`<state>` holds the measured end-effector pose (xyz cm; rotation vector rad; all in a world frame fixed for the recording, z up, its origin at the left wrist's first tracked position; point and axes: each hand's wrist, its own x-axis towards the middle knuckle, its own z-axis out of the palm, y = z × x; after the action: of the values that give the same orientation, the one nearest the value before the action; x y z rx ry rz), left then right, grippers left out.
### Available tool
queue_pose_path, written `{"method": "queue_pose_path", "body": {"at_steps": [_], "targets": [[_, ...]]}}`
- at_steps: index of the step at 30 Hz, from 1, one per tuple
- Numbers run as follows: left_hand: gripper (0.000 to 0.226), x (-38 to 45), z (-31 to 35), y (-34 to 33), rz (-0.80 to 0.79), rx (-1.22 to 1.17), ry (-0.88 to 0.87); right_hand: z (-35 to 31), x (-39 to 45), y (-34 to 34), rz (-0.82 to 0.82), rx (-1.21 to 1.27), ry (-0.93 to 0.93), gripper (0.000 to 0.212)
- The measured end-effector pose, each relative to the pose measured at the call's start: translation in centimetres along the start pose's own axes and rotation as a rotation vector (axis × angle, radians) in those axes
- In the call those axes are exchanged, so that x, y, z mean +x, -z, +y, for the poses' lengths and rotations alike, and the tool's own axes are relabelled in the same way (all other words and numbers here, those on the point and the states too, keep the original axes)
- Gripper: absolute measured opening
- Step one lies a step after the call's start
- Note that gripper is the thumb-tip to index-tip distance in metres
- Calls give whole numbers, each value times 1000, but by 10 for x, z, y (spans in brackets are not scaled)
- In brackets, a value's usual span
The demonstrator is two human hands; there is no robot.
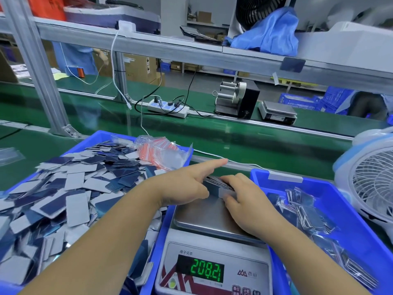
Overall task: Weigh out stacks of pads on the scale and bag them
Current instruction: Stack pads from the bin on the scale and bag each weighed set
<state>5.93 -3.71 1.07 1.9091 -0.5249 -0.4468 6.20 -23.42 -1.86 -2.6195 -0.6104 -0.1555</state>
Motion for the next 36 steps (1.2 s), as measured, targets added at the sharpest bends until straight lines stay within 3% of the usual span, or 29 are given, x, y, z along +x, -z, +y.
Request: {"method": "queue_pose_path", "body": {"at_steps": [8,13,23,31,36], "targets": [[95,1,6,-7,-62,-325,-94,-6,3,-4,-11,1,-7,37],[91,3,7,-10,-54,-242,-99,-7,1,0,-64,38,-48,49],[92,1,6,-5,-95,-427,-115,-8,-1,1,-30,174,-34,44],[41,-4,-4,25,89,-42,-8,-12,-7,4,18,357,-39,42],[38,-5,-6,27,72,118,38,-14,-7,5,60,381,-32,37]]}}
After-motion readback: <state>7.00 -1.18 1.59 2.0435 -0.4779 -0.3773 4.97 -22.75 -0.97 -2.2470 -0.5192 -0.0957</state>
